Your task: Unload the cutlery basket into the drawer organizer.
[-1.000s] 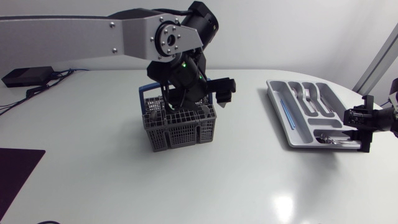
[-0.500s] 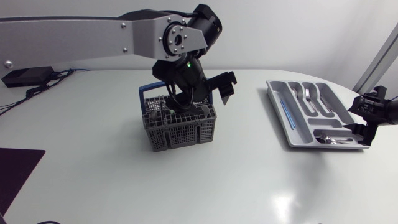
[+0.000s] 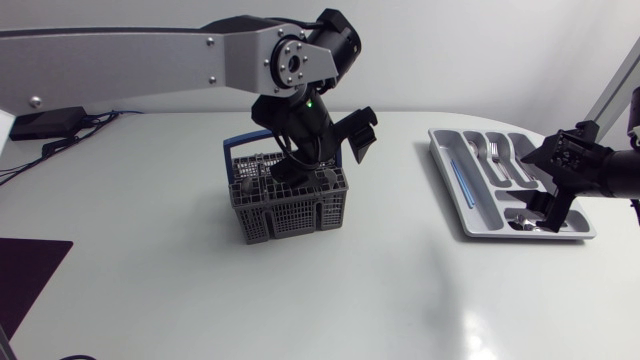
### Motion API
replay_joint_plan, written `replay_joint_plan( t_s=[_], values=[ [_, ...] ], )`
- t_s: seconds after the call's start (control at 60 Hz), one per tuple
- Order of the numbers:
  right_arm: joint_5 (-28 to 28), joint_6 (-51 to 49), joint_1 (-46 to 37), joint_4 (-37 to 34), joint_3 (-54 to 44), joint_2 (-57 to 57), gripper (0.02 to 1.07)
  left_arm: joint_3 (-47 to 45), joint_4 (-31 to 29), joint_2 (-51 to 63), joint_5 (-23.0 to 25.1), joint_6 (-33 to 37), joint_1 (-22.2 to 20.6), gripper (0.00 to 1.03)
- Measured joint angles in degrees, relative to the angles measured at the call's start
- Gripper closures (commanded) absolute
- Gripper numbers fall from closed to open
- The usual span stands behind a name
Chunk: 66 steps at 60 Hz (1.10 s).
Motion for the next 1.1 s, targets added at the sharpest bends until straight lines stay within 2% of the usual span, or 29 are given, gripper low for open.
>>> replay_joint_plan(
  t_s=[0.233,0.35,0.65,0.717,0.833,0.983,1.1],
  values=[
    [1.16,8.5,9.09,-0.92,-2.3,-4.61,0.26,1.88,-4.02,1.79,-0.85,-6.97,-0.07,0.09],
    [1.77,12.2,13.27,-0.94,-3.41,-4.9,0.26,3.8,-6.49,3.06,-1.29,-9.6,-0.28,0.13],
    [3.26,19.37,19.69,-0.79,-5.22,-6.43,0.26,7.93,-8.55,5.66,-6.01,-13.18,-0.98,0.4],
    [3.87,20.5,20.72,-0.11,-6.01,-6.69,0.26,8.7,-9.44,6.75,-6.73,-13.99,-1.25,0.41],
    [5.09,21.94,22.91,1.36,-7.96,-6.71,0.26,10.36,-10.95,8.35,-7.5,-14.45,-1.4,0.57],
    [6.12,22.88,24.94,2.27,-9.81,-6.88,0.26,12.39,-12.11,9.6,-11.72,-15.12,-1.44,0.72],
    [6.51,23.74,26.12,2.75,-10.51,-7.72,0.26,14.12,-12.46,10.27,-13.27,-15.54,-1.44,0.72]
  ],
)
